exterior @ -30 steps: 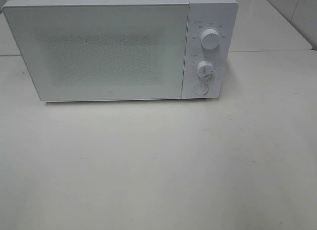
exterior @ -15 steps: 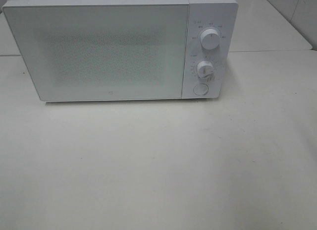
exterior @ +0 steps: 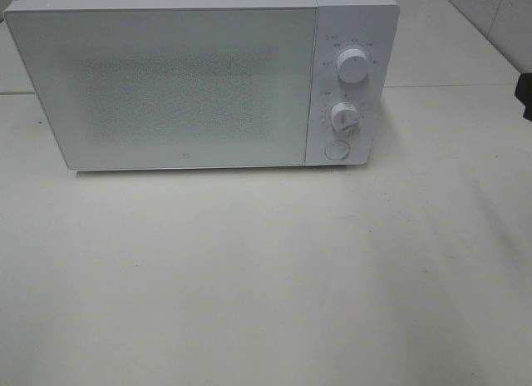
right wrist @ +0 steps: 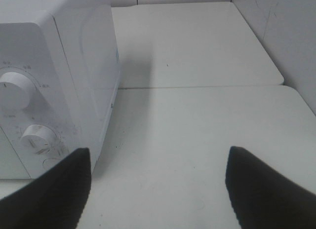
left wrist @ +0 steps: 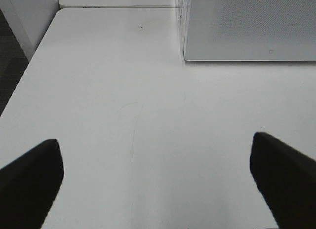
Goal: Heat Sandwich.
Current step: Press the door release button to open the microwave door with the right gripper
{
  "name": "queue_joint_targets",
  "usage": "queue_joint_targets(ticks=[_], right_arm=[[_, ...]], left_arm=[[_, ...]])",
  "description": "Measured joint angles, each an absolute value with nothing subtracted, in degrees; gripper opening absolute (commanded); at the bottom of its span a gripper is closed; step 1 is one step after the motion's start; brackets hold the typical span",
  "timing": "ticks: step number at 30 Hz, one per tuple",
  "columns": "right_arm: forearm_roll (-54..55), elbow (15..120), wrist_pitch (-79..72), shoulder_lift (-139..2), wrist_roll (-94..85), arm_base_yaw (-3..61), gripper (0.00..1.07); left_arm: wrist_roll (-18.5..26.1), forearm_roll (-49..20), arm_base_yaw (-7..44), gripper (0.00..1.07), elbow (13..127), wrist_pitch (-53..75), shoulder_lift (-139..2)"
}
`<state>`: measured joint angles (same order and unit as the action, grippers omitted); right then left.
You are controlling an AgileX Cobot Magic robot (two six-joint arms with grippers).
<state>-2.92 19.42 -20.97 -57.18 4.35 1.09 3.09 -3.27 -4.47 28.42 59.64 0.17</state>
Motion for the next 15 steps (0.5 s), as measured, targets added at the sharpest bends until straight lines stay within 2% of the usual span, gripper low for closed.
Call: queue_joint_targets(ticks=[5,10,15], right_arm=[[-2.3,14.9,-33.5,-62.1,4.2,1.1,0.74],[1.4,12.9,-38.4,-65.2,2.7,1.3,0.74],[8.7,12.1,-42.3,-68.1,-2.4,5.8,0.74]], left_arm=[[3.1,-3.3,-4.5,0.97,28.4,59.6,0.2],[3.1,-3.3,-4.5,0.97,28.4,59.6,0.2],[3.1,-3.3,-4.5,0.97,28.4,59.6,0.2]])
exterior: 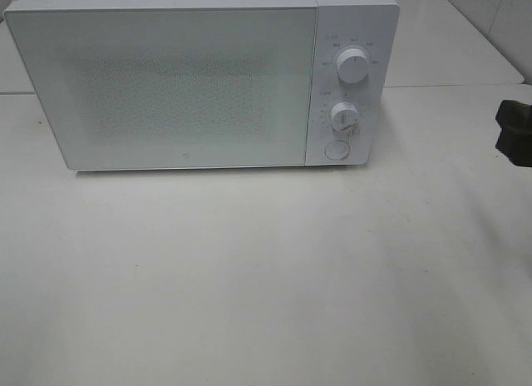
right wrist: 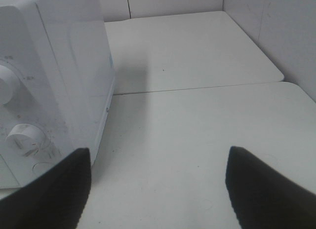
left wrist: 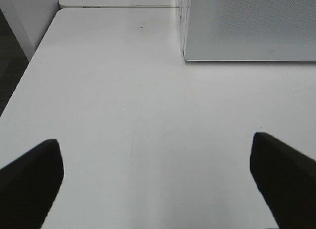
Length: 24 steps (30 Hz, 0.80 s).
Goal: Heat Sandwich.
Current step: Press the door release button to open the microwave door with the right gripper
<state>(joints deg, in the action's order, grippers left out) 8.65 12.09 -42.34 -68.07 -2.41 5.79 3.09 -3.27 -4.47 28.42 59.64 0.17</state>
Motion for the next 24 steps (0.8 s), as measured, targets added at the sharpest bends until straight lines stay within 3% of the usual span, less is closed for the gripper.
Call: queue_joint_targets(ticks=[12,24], right_arm=[[28.9,12.0,-55.7,-80.8,-12.9,25.0,0.74],[40.6,16.2,-61.3,-91.0,-14.2,37.9,0.74]], left_arm=[[3.1,-3.3,-4.5,0.97,28.4,59.6,0.2],[3.1,-3.3,-4.5,0.97,28.4,59.6,0.2]])
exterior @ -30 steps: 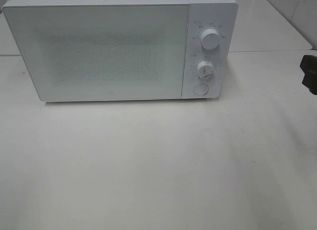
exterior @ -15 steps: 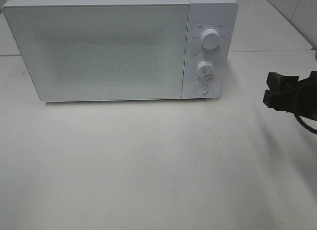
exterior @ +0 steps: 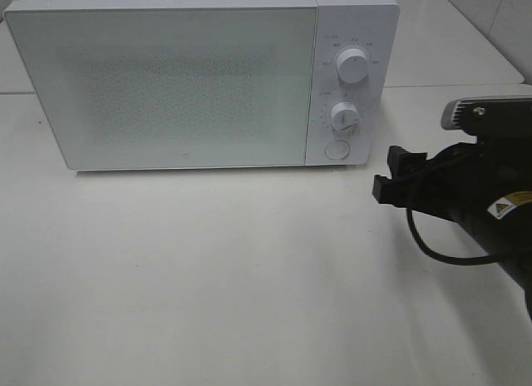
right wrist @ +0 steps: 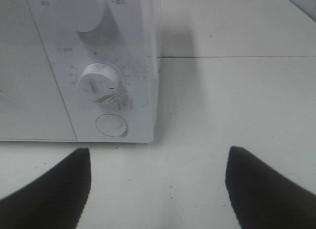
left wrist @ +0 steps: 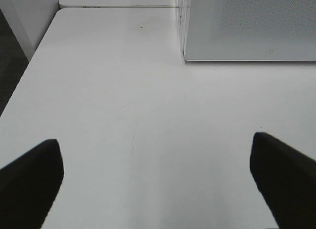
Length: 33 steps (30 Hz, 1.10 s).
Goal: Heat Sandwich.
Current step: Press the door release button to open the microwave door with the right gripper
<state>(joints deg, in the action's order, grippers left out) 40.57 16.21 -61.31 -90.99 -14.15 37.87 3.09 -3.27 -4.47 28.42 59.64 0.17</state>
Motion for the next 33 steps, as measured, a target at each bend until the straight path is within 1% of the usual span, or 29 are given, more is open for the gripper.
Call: queue_joint_targets(ticks=[1,4,9,14,25,29,32,33], right_arm=[[40.6,16.2,-61.3,-91.0,-14.2,37.9,0.74],[41.9,19.1,-61.3,-94.2,-15.1,40.7,0.74],[42.8,22.6,-60.8,-97.3,-15.5,42.5,0.74],[42.9,25.5,-58.4,-99.4,-15.6,42.6,0.74],[43.0,25.7,-57.6,-99.6,-15.1,42.6,0.74],[43.0,25.7,-57.6,-99.6,-11.3,42.6,0.74],[43.0,25.7,-57.6,-99.6,-3.1,42.6,0.74],[43.0,25.7,-57.6,-99.6,-3.1,42.6,0.74]], left_arm=[[3.1,-3.3,-4.5,0.97,28.4,59.6,0.2],[3.1,-3.3,-4.5,0.97,28.4,59.6,0.2],[3.1,-3.3,-4.5,0.97,28.4,59.6,0.2],[3.1,-3.3,-4.5,0.97,28.4,59.6,0.2],[3.1,-3.3,-4.5,0.97,28.4,59.6,0.2],[3.1,-3.3,-4.5,0.97,28.4,59.6,0.2],[3.1,-3.3,-4.5,0.97,28.4,59.6,0.2],[3.1,-3.3,-4.5,0.97,28.4,59.6,0.2]])
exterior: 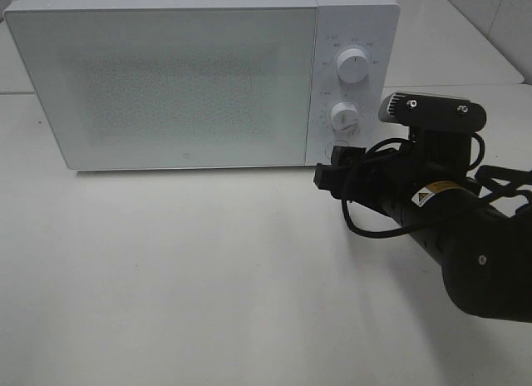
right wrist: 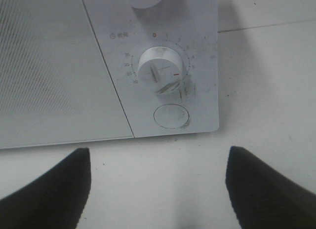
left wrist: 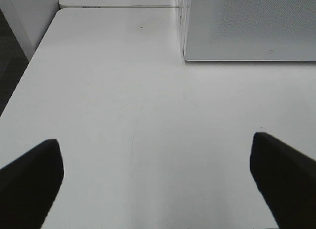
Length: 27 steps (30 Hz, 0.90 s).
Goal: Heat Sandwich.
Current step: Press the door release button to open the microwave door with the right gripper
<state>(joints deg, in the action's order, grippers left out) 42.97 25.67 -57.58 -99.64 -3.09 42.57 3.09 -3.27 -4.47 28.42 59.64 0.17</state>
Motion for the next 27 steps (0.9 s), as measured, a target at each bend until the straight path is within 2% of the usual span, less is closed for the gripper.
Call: queue_joint_targets(ticks=[10,14,16,18,19,20,22,23,24,25,26,27], right_arm=[[43.0,25.7,-57.6,-99.6,29.7,42.6,0.74],[43.0,25.7,-57.6,-99.6,48.1,42.6,0.7],[43.0,25.7,-57.6,-99.6,50.7,42.6,0.68],[43.0,25.7,-57.6,-99.6,59.5,42.6,0.64],[43.0,25.7,-57.6,-99.6,62.0,42.6,0.58],[43.0,25.7,-57.6,-99.6,62.0,42.6,0.58],[43.0,25.7,-57.6,-99.6,65.9,42.6,0.51],[43.0,25.7,-57.6,-99.6,68.8,42.6,0.47],[43.0,25.7,-57.6,-99.6,69.9,42.6,0.36],[43.0,25.7,-57.6,-99.6,70.6,42.6,0.3],[43.0,25.7,-57.6,-99.6,70.6,42.6,0.3],[43.0,25.7,-57.6,-99.6,71.1,42.6,0.25]], left_arm=[[3.1,-3.3,-4.5,0.97,28.4,59.6,0.2],[3.1,-3.3,-4.5,0.97,28.4,59.6,0.2],[3.1,-3.3,-4.5,0.97,28.4,59.6,0.2],[3.1,-3.3,-4.5,0.97,28.4,59.6,0.2],[3.1,-3.3,-4.5,0.97,28.4,59.6,0.2],[3.1,-3.3,-4.5,0.97,28.4,59.6,0.2],[3.1,-3.3,-4.5,0.97,28.4,59.6,0.2],[3.1,-3.3,-4.5,0.97,28.4,59.6,0.2],[3.1,-3.3,-4.5,0.97,28.4,59.6,0.2],[3.1,-3.3,-4.5,0.97,28.4,59.6,0.2],[3.1,-3.3,-4.5,0.97,28.4,59.6,0.2],[3.1,-3.3,-4.5,0.97,28.4,59.6,0.2]])
